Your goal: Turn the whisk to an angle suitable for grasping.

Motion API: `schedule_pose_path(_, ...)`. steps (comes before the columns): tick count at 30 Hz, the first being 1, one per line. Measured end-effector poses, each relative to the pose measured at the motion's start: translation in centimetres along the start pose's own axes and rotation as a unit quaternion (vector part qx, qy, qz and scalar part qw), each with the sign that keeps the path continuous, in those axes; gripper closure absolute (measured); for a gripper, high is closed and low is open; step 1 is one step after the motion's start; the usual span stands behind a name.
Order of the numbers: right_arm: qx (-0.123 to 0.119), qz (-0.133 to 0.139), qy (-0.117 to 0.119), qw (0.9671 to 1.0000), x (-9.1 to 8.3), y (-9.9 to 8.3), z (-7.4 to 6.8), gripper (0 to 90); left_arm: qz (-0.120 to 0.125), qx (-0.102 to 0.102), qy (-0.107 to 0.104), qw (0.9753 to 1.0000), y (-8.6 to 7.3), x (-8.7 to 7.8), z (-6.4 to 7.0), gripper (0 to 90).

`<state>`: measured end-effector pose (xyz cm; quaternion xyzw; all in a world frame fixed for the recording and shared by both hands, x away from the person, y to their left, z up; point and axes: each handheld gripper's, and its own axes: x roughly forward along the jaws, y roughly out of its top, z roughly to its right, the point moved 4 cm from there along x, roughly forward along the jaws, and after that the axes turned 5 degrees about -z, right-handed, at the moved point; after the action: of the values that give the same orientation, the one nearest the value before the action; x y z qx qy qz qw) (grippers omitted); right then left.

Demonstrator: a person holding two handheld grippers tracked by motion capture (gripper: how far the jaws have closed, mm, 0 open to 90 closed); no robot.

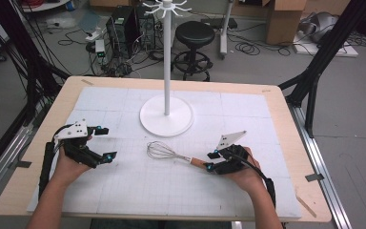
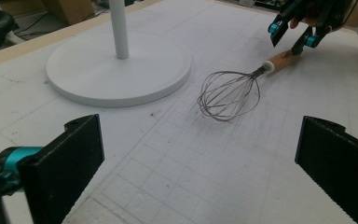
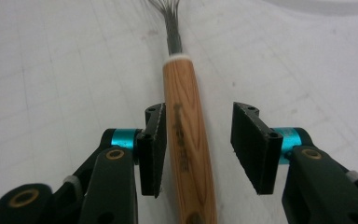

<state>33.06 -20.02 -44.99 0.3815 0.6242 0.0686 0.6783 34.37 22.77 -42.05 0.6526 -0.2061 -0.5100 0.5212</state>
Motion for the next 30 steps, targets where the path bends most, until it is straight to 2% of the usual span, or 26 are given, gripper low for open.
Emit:
schedule_pose_path(3, -0.004, -0.018, 0.005, 0.9998, 0.7, -0.6, -0.3, 63.6, -0.001, -0.001, 0.001, 1.0000, 0.0, -0.1, 0.0, 1.8)
schedule_pose_path(4, -0.019, -0.026, -0.003, 0.9995, 1.2, -0.5, -0.6, 66.1, -0.001, 0.000, 0.001, 1.0000, 0.0, -0.1, 0.1, 1.8)
schedule_pose_path(6, -0.027, -0.025, -0.005, 0.9993, 1.4, -0.3, -0.7, 66.6, -0.001, 0.001, 0.002, 1.0000, 0.0, -0.1, 0.1, 1.8)
schedule_pose_path(9, -0.041, -0.018, 0.004, 0.9990, 2.0, 0.5, -1.0, 67.8, 0.001, 0.003, 0.003, 1.0000, 0.1, -0.2, 0.1, 1.8)
schedule_pose_path(16, -0.067, -0.028, 0.026, 0.9970, 4.5, 3.7, -1.4, 68.6, 0.005, 0.001, 0.001, 1.0000, 0.2, -0.3, 0.1, 1.8)
schedule_pose_path(17, -0.067, -0.028, 0.026, 0.9970, 4.5, 3.7, -1.4, 68.6, 0.005, 0.001, 0.001, 1.0000, 0.2, -0.4, 0.1, 1.8)
schedule_pose_path(25, -0.098, -0.030, 0.040, 0.9939, 7.4, 7.9, -2.1, 69.7, 0.014, 0.001, 0.001, 0.9999, 0.3, -0.7, 0.1, 1.7)
schedule_pose_path(30, -0.112, -0.035, 0.048, 0.9920, 8.4, 9.3, -2.5, 69.6, 0.014, 0.002, 0.003, 0.9999, 0.3, -0.8, 0.0, 1.8)
